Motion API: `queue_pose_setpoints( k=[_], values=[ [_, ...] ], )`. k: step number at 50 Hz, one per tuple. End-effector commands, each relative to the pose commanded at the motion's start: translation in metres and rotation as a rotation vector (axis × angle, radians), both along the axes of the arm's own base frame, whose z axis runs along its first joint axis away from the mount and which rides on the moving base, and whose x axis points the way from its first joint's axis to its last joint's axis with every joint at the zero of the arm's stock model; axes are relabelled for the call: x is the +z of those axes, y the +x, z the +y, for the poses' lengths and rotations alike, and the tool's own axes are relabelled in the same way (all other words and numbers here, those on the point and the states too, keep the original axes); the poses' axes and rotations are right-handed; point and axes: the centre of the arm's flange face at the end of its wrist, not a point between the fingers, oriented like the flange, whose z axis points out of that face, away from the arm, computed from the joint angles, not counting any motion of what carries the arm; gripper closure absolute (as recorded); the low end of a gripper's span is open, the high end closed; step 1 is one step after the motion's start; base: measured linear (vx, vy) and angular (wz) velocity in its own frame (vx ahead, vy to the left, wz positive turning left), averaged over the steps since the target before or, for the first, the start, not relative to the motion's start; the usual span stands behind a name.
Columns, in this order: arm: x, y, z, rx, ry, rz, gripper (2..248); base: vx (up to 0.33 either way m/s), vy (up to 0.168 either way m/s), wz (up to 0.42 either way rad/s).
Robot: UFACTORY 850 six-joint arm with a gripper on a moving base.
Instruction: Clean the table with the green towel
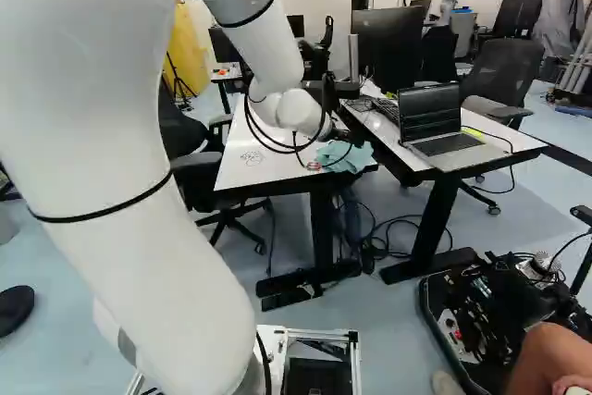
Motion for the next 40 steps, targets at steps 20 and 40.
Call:
queue_pose_setpoints(
  k=[20,40],
  values=[
    [-0.008,0.034,-0.002,0.019,0.031,0.084,3,0.000,0.000,0.000],
    [-0.015,0.056,-0.014,0.013,0.060,0.161,3,0.000,0.000,0.000]
  ],
)
